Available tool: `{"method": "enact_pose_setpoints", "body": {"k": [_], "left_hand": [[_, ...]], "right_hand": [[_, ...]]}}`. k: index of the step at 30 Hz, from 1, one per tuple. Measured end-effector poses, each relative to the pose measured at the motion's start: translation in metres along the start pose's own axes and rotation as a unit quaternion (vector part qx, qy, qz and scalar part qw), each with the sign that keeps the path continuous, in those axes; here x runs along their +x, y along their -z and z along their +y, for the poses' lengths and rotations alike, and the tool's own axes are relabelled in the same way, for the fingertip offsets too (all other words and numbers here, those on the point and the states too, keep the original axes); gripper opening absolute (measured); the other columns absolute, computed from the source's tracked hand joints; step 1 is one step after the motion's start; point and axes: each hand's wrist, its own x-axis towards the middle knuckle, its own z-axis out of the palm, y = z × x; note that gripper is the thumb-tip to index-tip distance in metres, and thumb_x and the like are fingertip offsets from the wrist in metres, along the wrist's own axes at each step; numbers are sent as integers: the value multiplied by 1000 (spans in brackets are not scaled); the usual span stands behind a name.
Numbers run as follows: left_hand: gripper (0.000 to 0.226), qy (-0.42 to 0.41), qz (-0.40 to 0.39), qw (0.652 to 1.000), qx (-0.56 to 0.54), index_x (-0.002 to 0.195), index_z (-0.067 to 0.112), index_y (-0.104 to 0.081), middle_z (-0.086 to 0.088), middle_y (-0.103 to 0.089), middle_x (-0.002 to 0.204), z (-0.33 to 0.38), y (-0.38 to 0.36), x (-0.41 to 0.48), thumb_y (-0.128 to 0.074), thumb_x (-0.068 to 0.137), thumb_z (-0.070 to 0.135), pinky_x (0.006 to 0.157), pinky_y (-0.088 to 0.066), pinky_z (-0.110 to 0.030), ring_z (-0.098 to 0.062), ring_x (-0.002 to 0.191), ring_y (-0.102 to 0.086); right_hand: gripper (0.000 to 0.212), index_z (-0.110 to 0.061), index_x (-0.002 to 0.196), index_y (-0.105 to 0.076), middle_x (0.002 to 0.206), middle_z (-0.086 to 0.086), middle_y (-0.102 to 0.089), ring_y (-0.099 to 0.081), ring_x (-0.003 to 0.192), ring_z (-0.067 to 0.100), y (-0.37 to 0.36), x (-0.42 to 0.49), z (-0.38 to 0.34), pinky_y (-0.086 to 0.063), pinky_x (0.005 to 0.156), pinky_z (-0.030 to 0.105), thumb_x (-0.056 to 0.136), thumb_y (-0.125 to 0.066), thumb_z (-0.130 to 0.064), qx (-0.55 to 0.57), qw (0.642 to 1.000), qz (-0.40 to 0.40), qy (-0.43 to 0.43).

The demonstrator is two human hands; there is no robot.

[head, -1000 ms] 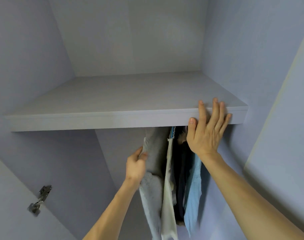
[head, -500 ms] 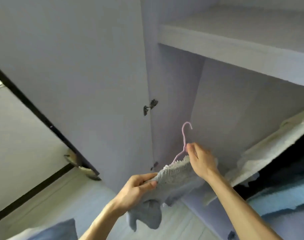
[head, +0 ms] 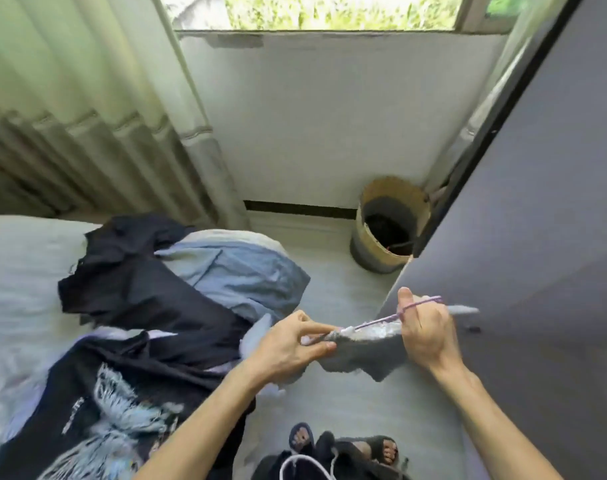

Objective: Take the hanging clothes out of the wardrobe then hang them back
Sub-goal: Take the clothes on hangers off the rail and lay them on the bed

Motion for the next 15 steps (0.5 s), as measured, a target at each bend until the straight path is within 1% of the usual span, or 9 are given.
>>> {"method": "enact_pose_setpoints", "body": {"k": [1,2,3,5,6,9,12,14,15], "left_hand": [[27,12,22,1000,-13,120,46,-66,7,-52,97,-10,-2,-15,-62,93,47,77,-33,-4,3,92,-49],[23,31,45,998,-27,115,43,-68,8,-55,100,-20,-5,-30,-61,93,46,80,-35,-6,0,97,-52],[20,54,69,995,-45,111,39,-68,8,-58,101,-28,-8,-45,-60,94,46,84,-41,-15,-5,99,-55],[20,102,124,983,-87,103,31,-66,7,-61,96,-43,-12,-73,-59,93,47,86,-46,-28,-7,94,-56],[19,122,152,975,-110,100,30,-65,6,-61,92,-49,-14,-88,-61,92,46,85,-46,-29,-6,89,-55],[11,150,232,947,-162,95,33,-64,7,-55,83,-59,-18,-126,-65,85,38,83,-45,-27,-5,81,-52],[16,173,311,912,-203,92,37,-65,9,-56,88,-62,-16,-151,-57,80,30,85,-46,-24,-3,85,-56],[11,202,360,882,-227,88,31,-64,8,-60,90,-62,-12,-162,-55,83,31,84,-49,-29,-6,85,-59],[9,216,380,868,-235,86,27,-63,8,-61,85,-61,-10,-167,-56,84,32,81,-49,-32,-7,81,-59]], "right_hand": [[56,-25,48,-44,52,-11,-47,-47,53,10,-11,-2,-16,-33,60,32,99,-30,-47,-7,999,-15,27],[55,-31,45,-38,50,-14,-44,-46,51,13,-22,-5,-31,-34,58,33,99,-36,-41,-17,998,-29,58],[55,-32,43,-34,48,-10,-45,-46,50,18,-32,-7,-47,-37,56,35,98,-39,-36,-33,994,-46,90],[55,-20,47,-47,54,6,-60,-52,54,28,-53,-9,-76,-44,56,39,100,-38,-32,-85,982,-88,141],[56,-15,52,-52,59,10,-64,-55,56,30,-64,-9,-92,-47,57,41,102,-36,-32,-107,975,-117,157],[59,-18,49,-49,57,6,-62,-55,54,26,-94,-17,-138,-47,60,43,103,-38,-41,-108,958,-197,179],[62,-14,54,-56,59,2,-62,-59,61,27,-121,-31,-175,-51,67,43,102,-37,-48,-111,935,-268,202],[54,-20,61,-60,67,2,-66,-62,71,30,-137,-39,-194,-53,72,43,101,-36,-48,-128,912,-314,229],[52,-25,60,-59,73,1,-69,-63,76,31,-145,-41,-202,-52,73,41,100,-36,-49,-134,900,-334,245]]}}
